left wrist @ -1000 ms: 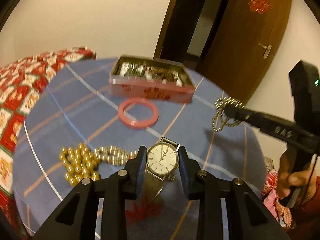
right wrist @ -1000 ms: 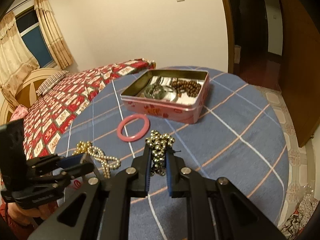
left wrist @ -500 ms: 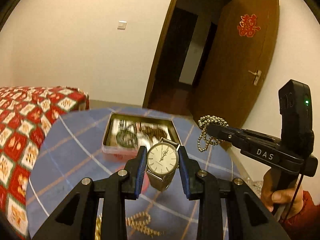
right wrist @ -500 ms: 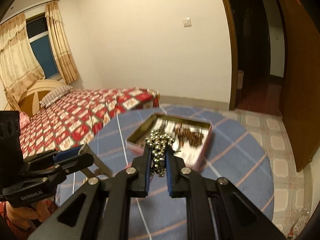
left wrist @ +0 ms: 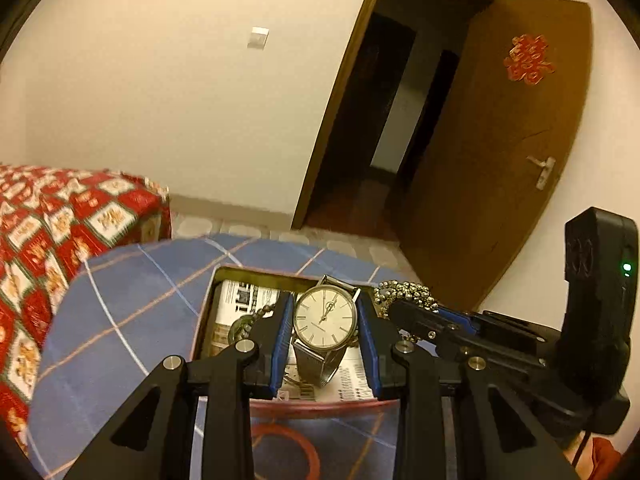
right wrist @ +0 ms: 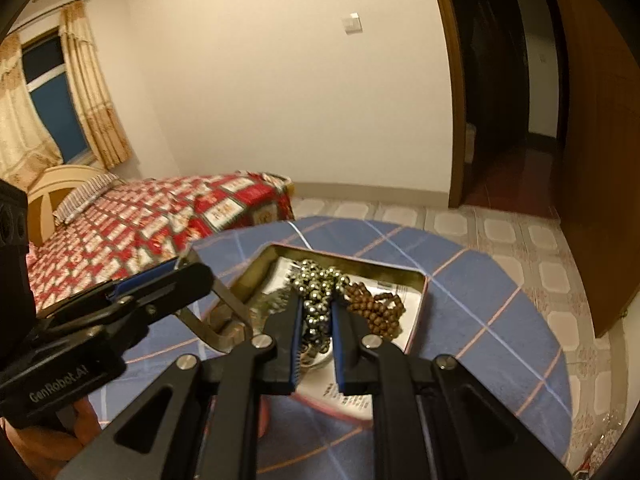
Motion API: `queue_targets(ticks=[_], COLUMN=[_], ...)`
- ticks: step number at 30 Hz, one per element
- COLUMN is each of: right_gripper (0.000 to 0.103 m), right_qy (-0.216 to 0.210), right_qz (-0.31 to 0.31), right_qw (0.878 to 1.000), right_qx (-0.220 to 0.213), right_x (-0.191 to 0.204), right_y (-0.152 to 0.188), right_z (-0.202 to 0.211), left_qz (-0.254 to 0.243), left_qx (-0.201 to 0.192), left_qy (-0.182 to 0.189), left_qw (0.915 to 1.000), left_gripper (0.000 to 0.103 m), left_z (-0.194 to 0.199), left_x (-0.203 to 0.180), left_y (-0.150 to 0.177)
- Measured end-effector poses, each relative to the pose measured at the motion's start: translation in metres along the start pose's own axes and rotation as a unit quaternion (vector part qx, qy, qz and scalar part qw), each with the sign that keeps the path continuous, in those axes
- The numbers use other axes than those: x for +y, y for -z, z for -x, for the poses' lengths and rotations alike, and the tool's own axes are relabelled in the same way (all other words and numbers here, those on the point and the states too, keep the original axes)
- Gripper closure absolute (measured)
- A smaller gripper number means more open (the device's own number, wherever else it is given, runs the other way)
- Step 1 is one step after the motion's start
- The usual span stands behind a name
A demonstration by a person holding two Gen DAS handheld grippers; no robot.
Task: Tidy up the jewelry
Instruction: 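Lower both grippers over the tin and open them to release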
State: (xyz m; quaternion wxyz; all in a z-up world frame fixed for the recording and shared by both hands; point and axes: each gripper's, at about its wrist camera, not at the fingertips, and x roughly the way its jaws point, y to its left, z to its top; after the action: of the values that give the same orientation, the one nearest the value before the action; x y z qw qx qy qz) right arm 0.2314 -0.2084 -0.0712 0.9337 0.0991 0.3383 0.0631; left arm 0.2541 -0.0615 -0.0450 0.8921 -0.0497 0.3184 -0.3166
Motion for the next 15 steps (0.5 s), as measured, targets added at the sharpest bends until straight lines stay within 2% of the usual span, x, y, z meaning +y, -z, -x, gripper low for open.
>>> queue_targets(ticks=[5, 15], right_gripper=[0.087, 0.085], right_qy=[0.009, 0.005], right_qz=[-0.011, -0.02], right_qw=[1.0, 0.999], right_qx=[0.026, 0.05], right_x=[-0.013, -0.023], right_y=[0.006, 0.011], right_z=[-0.025, -0.045], left_qz=[0.006, 0.013], left_qx=[0.038, 0.082], left_qy=[-0.013, -0.039], left_qw=[0.9992, 0.9958], left_gripper=[0.071, 0.071], left_z=[-0.035, -0.068], left_x=[0.006, 0.017], left_y=[0.006, 0.016])
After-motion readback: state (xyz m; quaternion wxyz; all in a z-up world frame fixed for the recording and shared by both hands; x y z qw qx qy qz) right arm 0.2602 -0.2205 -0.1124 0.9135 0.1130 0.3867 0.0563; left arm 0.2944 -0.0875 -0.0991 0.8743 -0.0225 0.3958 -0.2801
